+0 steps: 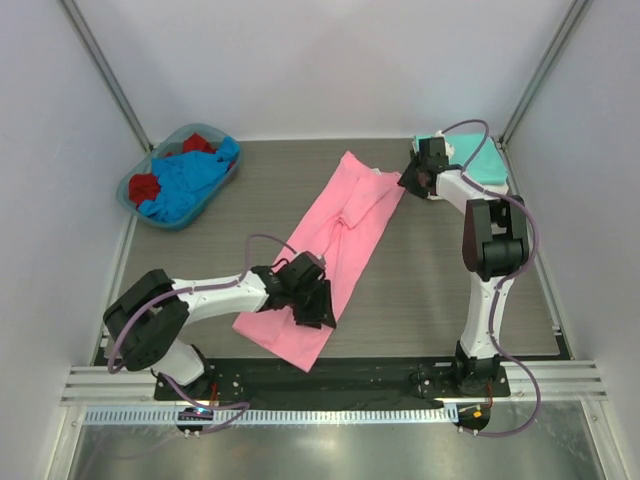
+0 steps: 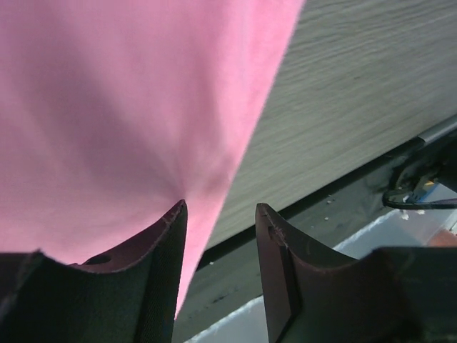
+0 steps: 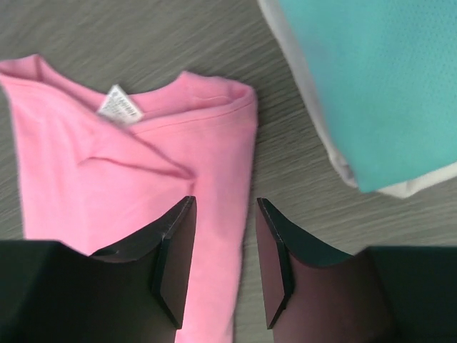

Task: Fold and stack the t-shirts
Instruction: Fold the tshirt

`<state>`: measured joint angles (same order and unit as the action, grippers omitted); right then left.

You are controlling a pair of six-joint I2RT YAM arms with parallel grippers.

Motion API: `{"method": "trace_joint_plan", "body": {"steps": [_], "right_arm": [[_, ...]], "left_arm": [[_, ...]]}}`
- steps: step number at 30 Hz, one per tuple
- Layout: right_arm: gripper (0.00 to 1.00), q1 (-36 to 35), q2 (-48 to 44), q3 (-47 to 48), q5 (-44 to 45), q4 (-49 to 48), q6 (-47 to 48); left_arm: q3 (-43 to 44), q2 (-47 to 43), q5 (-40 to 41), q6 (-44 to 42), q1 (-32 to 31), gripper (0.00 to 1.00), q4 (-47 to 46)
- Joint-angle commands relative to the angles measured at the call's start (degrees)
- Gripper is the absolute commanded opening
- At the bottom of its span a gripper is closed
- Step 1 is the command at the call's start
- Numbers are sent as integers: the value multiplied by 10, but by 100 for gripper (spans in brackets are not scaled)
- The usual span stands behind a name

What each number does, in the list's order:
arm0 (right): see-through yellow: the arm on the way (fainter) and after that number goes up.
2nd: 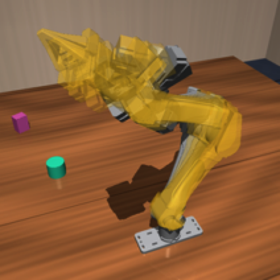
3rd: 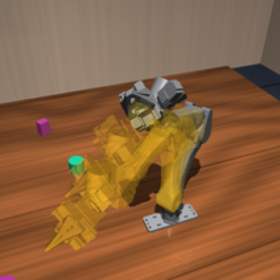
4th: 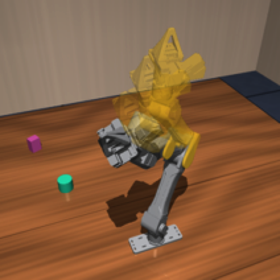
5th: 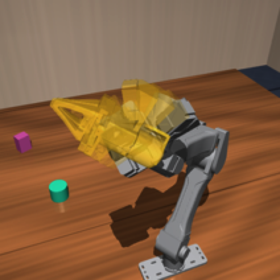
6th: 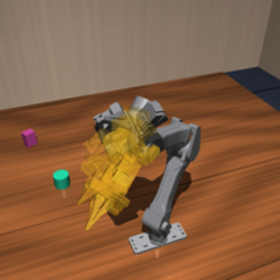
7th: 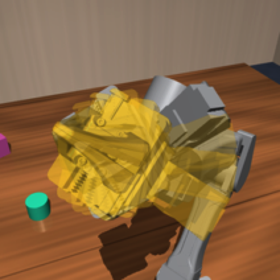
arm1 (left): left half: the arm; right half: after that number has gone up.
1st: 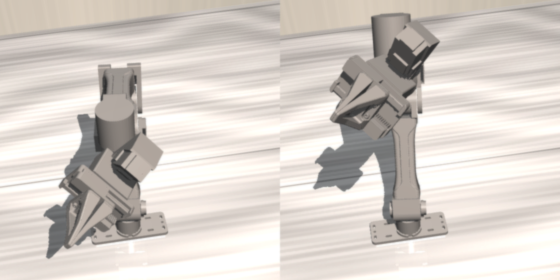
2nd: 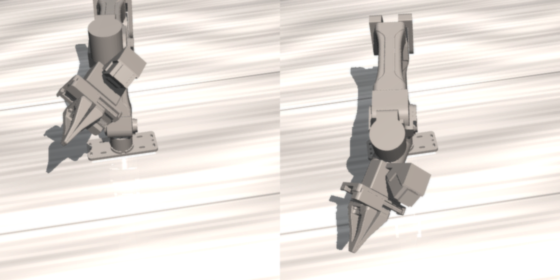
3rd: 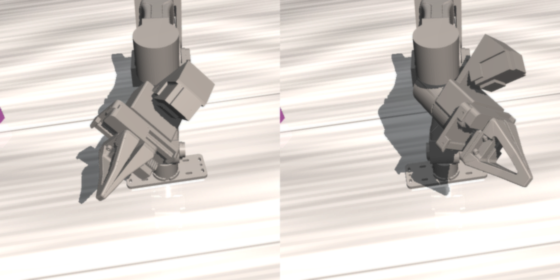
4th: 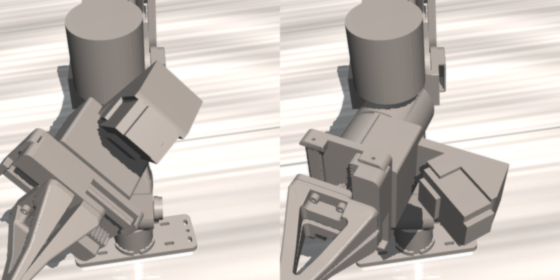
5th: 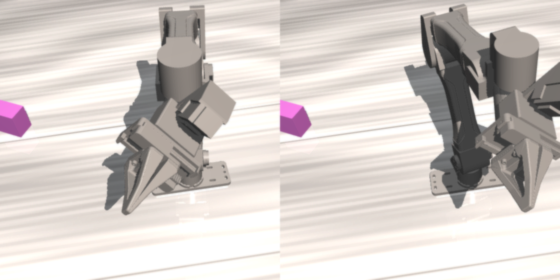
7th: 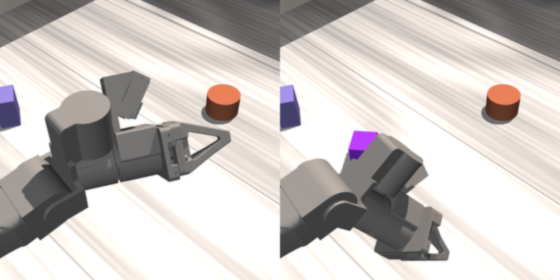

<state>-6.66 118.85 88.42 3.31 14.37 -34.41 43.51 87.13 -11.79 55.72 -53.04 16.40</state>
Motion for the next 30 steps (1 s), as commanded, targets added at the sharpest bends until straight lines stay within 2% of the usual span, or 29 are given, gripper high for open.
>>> {"method": "trace_joint_plan", "body": {"steps": [1,3,8,10,13,14,15,17,19,22,25,26,28,30], "right_arm": [[44,9,20,38,-8,-43,17],[43,12,48,53,-16,-43,22],[42,13,86,72,-15,-40,29],[40,13,104,89,-10,-40,35],[27,14,130,117,-4,-39,41],[17,13,139,126,-3,-39,47],[12,14,147,149,-3,-40,52],[4,15,182,182,-8,-37,72],[2,16,211,242,-21,-30,83],[3,19,273,346,-75,-3,109],[20,20,314,441,-108,53,122],[28,19,302,442,-108,60,117],[39,19,270,413,-110,61,98],[42,18,208,355,-114,62,83]], "left_arm": [[64,-17,-25,7,-6,45,-5],[96,-11,-23,-21,-6,45,40],[238,24,70,-123,2,47,198],[258,27,84,-155,20,48,237],[274,20,80,-174,59,49,251],[275,15,76,-179,71,49,253],[273,13,72,-184,84,49,259],[271,10,76,-204,122,50,270],[253,8,68,-222,166,50,282],[212,1,33,-235,217,50,279],[186,1,20,-248,235,50,279],[174,3,31,-258,234,50,282],[165,24,72,-258,235,50,308],[142,29,92,-261,235,49,304]]}}
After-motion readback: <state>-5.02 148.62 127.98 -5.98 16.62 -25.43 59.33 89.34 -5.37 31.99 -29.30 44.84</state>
